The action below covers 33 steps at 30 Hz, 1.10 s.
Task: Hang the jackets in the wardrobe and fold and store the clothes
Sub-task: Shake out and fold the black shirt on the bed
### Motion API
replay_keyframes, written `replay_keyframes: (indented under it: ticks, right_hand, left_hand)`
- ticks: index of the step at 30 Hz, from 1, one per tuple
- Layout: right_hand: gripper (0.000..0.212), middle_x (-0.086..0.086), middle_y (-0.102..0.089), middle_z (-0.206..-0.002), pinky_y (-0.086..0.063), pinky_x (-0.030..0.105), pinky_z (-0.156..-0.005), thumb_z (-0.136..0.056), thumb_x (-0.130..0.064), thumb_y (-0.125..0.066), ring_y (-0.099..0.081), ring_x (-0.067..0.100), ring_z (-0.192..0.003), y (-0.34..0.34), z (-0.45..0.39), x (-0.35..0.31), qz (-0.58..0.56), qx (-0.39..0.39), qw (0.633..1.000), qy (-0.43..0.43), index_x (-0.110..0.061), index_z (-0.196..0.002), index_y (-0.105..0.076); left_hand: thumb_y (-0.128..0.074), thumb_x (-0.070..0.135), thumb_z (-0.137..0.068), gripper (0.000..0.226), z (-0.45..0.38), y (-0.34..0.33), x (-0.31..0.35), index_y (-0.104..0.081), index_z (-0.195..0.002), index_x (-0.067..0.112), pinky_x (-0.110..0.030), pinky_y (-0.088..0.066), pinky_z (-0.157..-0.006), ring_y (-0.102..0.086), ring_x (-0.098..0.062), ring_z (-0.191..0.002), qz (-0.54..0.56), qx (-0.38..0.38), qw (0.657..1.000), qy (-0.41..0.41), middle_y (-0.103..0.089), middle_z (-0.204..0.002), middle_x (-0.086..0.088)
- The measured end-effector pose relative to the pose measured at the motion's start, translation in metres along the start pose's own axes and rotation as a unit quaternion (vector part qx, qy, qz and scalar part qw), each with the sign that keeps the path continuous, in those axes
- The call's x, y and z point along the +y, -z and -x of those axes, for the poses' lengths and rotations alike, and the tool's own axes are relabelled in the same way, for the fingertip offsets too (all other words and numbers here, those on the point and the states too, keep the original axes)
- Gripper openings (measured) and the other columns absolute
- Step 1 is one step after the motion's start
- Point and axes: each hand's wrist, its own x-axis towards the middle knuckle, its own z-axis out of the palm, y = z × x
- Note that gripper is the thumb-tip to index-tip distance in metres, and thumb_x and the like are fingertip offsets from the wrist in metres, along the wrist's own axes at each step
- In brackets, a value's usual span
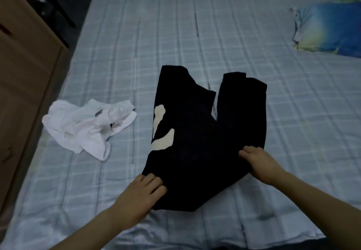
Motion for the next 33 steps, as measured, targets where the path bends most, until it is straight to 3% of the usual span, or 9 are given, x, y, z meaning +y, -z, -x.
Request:
replay_keyframes:
  ticks: [4,8,10,13,16,20,26,30,33]
  right_hand:
    - [0.037,-0.004,-0.054,-0.106,-0.044,0.028,-0.077,-0.079,-0.023,-0.070,-0.056,0.018,-0.092,-0.037,0.010,-0.032,0.053,-0.094,0.993,-0.038,-0.027,-0.113,-0.057]
    - [0.084,0.005,-0.039,-0.148,-0.042,0.036,-0.106,-0.082,-0.038,-0.072,-0.044,0.027,-0.132,-0.051,0.007,-0.067,0.053,-0.289,0.954,-0.056,-0.020,-0.152,-0.028]
    - [0.066,0.006,-0.049,-0.138,-0.048,0.038,-0.099,-0.087,-0.037,-0.066,-0.053,0.026,-0.123,-0.042,-0.002,-0.081,0.005,-0.257,0.961,-0.099,-0.021,-0.144,-0.038]
    - [0.030,0.002,-0.064,-0.110,-0.055,0.037,-0.080,-0.091,-0.032,-0.058,-0.064,0.022,-0.098,-0.023,-0.025,-0.094,-0.064,-0.110,0.981,-0.144,-0.020,-0.117,-0.057]
    - [0.033,0.001,-0.062,-0.112,-0.055,0.036,-0.081,-0.092,-0.033,-0.060,-0.063,0.018,-0.096,-0.011,-0.058,-0.102,-0.129,0.019,0.982,-0.140,-0.020,-0.122,-0.057]
    - [0.053,0.005,-0.048,-0.140,-0.044,0.035,-0.106,-0.094,-0.035,-0.059,-0.049,0.022,-0.127,-0.012,-0.106,-0.118,-0.172,0.122,0.972,-0.100,-0.016,-0.142,-0.045]
    - [0.068,0.006,-0.002,-0.165,-0.001,0.040,-0.123,-0.100,-0.054,-0.030,0.003,0.023,-0.152,-0.038,-0.189,-0.127,-0.083,0.117,0.990,-0.001,-0.021,-0.157,-0.014]
    - [0.069,0.002,0.017,-0.163,-0.001,0.045,-0.124,-0.100,-0.059,-0.019,0.023,0.018,-0.148,-0.082,-0.211,-0.103,-0.066,0.046,0.997,-0.015,-0.027,-0.157,0.003]
    - [0.068,0.000,0.019,-0.163,0.003,0.043,-0.123,-0.100,-0.059,-0.019,0.026,0.016,-0.148,-0.105,-0.216,-0.097,-0.066,0.069,0.995,-0.026,-0.029,-0.157,0.004]
  left_hand:
    - [-0.071,0.013,-0.050,0.055,0.022,-0.055,0.006,-0.057,-0.102,0.024,-0.030,-0.035,-0.068,-0.050,-0.018,-0.084,0.013,-0.078,0.997,0.009,-0.054,-0.098,0.004]
    - [-0.066,0.024,-0.079,0.048,0.031,-0.075,-0.008,-0.053,-0.124,0.025,-0.032,-0.044,-0.079,-0.049,-0.018,-0.104,0.182,-0.249,0.951,0.003,-0.054,-0.119,0.001]
    - [-0.060,0.036,-0.087,0.042,0.026,-0.070,-0.028,-0.054,-0.128,0.027,-0.030,-0.045,-0.092,-0.051,-0.013,-0.111,0.230,-0.233,0.944,0.034,-0.055,-0.123,0.005]
    - [-0.046,0.052,-0.088,0.042,0.006,-0.055,-0.066,-0.061,-0.119,0.027,-0.034,-0.049,-0.090,-0.054,-0.008,-0.104,0.232,-0.070,0.965,0.100,-0.060,-0.114,0.009]
    - [-0.037,0.057,-0.091,0.051,-0.023,-0.050,-0.098,-0.059,-0.124,0.024,-0.040,-0.052,-0.086,-0.054,-0.014,-0.108,0.213,0.034,0.962,0.170,-0.061,-0.117,0.006]
    - [-0.019,0.060,-0.092,0.074,-0.067,-0.058,-0.110,-0.035,-0.152,0.019,-0.039,-0.037,-0.113,-0.033,-0.021,-0.142,0.149,0.027,0.962,0.226,-0.037,-0.156,-0.001]
    - [-0.012,0.055,-0.099,0.069,-0.149,-0.090,-0.129,-0.011,-0.159,0.021,-0.042,-0.009,-0.124,0.004,-0.019,-0.154,0.094,0.047,0.959,0.263,-0.003,-0.167,-0.001]
    - [-0.006,0.059,-0.095,0.073,-0.180,-0.133,-0.147,0.004,-0.159,0.025,-0.045,0.002,-0.125,0.021,-0.017,-0.151,0.070,-0.012,0.961,0.267,0.014,-0.166,0.000]
    - [-0.010,0.058,-0.096,0.073,-0.187,-0.158,-0.149,0.009,-0.158,0.025,-0.045,0.009,-0.123,0.026,-0.017,-0.149,0.052,-0.010,0.960,0.275,0.018,-0.165,0.001]
